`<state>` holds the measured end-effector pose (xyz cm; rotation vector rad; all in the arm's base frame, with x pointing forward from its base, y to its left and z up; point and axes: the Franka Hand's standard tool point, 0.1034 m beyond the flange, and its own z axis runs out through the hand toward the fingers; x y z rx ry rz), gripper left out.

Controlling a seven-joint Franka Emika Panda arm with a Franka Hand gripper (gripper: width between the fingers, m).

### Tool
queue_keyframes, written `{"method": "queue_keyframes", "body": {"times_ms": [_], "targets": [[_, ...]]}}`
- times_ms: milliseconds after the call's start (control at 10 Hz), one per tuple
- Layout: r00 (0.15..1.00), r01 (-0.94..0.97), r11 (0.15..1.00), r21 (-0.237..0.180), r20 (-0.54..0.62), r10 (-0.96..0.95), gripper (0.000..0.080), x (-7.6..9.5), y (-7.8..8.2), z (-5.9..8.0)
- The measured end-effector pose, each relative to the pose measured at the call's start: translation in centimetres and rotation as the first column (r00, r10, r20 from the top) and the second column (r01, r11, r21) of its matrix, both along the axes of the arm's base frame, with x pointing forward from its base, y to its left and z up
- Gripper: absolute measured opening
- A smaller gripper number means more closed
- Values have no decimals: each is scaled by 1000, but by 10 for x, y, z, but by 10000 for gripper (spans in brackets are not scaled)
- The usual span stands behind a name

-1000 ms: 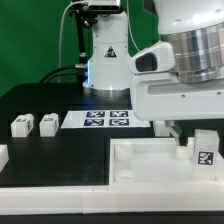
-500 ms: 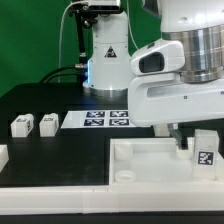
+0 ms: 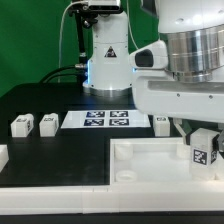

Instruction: Assemble one leg

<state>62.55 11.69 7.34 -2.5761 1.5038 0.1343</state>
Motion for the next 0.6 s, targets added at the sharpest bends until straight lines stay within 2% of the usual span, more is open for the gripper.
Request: {"method": "queue_keyframes", "body": {"times_ms": [100,200,300,400,500,600], "targets": [[970,240,970,37,-48,-238,298,0,4,0],[920,388,919,63,-85,-383,297,1,4,0],[870,488,871,65,-112,-479,297,2,3,0],[861,504,862,63,-117,-495,297,2,3,0],[861,504,861,63,-119,-495,372,2,4,0],[871,486,872,65,-113,-477,372,2,4,0]]}}
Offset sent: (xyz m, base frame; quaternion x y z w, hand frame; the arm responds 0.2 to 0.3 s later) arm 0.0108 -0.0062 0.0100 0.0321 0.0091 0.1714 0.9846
